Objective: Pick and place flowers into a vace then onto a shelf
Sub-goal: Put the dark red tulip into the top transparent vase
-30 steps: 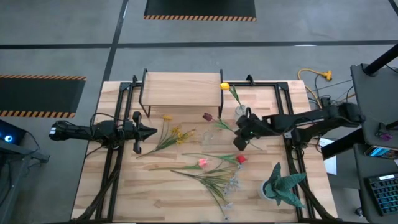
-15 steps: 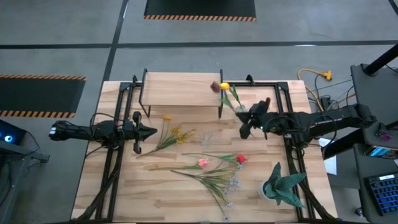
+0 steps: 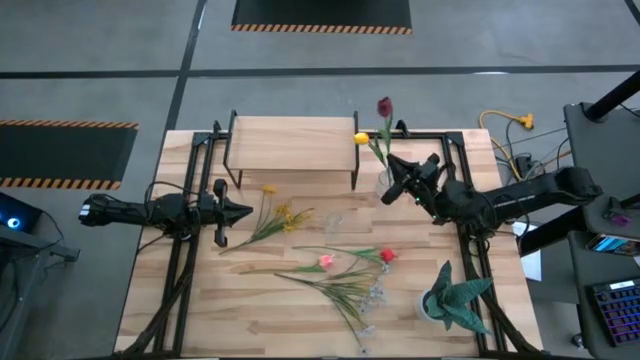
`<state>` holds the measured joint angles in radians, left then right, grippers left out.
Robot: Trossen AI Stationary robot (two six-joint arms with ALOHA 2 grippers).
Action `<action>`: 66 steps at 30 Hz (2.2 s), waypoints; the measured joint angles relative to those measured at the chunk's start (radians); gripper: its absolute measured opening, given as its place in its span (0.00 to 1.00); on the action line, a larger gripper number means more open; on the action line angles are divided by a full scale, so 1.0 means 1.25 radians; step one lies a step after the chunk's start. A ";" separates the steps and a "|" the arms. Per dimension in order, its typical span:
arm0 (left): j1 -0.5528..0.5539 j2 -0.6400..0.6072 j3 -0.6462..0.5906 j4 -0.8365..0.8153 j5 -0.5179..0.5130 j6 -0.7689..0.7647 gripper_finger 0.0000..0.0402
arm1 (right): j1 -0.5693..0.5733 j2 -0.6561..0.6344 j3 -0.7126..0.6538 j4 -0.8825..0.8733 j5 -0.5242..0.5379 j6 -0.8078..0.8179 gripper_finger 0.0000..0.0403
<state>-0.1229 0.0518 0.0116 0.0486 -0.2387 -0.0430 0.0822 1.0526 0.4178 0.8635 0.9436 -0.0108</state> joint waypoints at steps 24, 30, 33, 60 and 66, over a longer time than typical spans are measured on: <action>0.000 0.000 0.000 0.000 0.000 0.000 0.01 | -0.160 0.150 -0.074 0.419 -0.065 -0.135 0.02; 0.000 0.000 0.000 0.000 0.000 0.000 0.01 | -0.200 0.211 -0.072 0.426 -0.064 -0.107 0.02; 0.000 0.000 0.000 0.000 0.000 0.000 0.01 | -0.213 0.235 -0.072 0.442 -0.064 -0.105 0.02; 0.000 0.000 0.000 0.000 0.000 0.000 0.01 | -0.216 0.231 -0.076 0.464 -0.070 -0.163 0.02; 0.000 0.000 0.000 0.000 0.000 0.000 0.01 | -0.216 0.272 -0.076 0.468 -0.069 -0.159 0.02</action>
<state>-0.1230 0.0519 0.0116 0.0486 -0.2390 -0.0429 -0.1883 1.3931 0.3226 1.4479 0.8575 -0.2092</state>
